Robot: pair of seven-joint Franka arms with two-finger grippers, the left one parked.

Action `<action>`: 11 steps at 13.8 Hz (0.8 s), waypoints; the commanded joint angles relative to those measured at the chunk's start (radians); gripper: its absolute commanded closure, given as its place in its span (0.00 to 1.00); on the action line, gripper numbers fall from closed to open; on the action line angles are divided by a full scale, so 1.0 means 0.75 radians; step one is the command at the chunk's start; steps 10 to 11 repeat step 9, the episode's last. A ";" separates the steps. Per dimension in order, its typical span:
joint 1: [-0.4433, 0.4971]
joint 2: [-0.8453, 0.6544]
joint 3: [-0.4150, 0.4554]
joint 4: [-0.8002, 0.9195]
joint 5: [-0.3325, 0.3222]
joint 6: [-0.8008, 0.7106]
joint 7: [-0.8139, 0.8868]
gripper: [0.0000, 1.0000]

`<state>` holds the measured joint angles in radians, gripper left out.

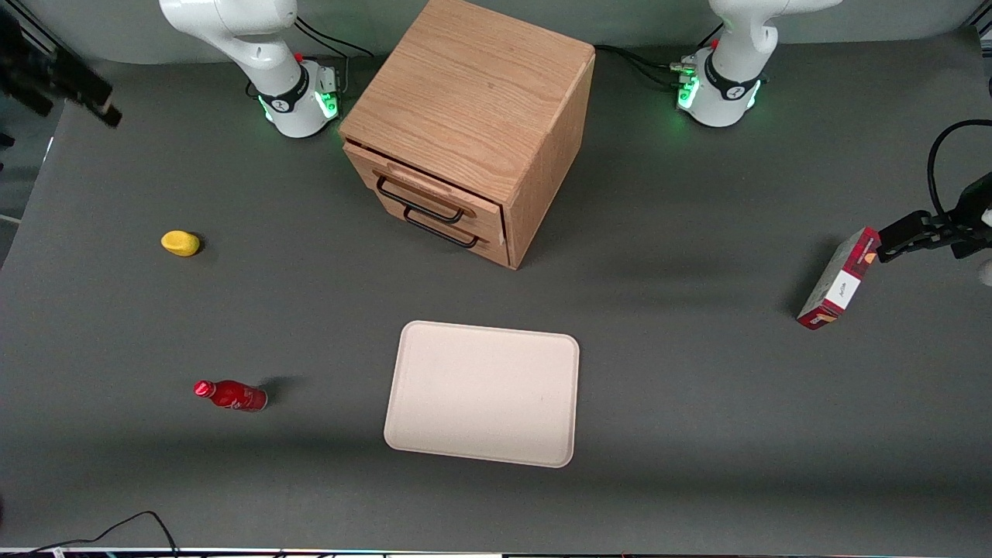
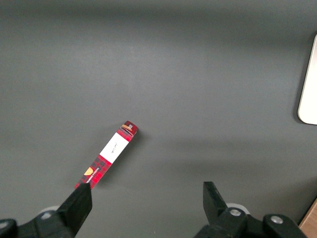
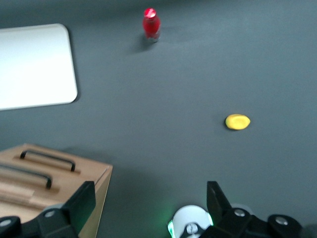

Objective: Close top drawer

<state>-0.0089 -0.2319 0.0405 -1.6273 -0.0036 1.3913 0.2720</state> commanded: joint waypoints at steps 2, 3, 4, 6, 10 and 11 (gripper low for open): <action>0.020 -0.206 -0.001 -0.379 -0.026 0.231 0.004 0.00; 0.020 -0.206 0.009 -0.377 -0.024 0.233 -0.017 0.00; 0.022 -0.192 0.009 -0.356 -0.026 0.229 -0.033 0.00; 0.020 -0.172 0.007 -0.322 -0.026 0.223 -0.048 0.00; 0.018 -0.163 -0.007 -0.303 -0.024 0.221 -0.074 0.00; 0.018 -0.163 -0.007 -0.303 -0.024 0.221 -0.074 0.00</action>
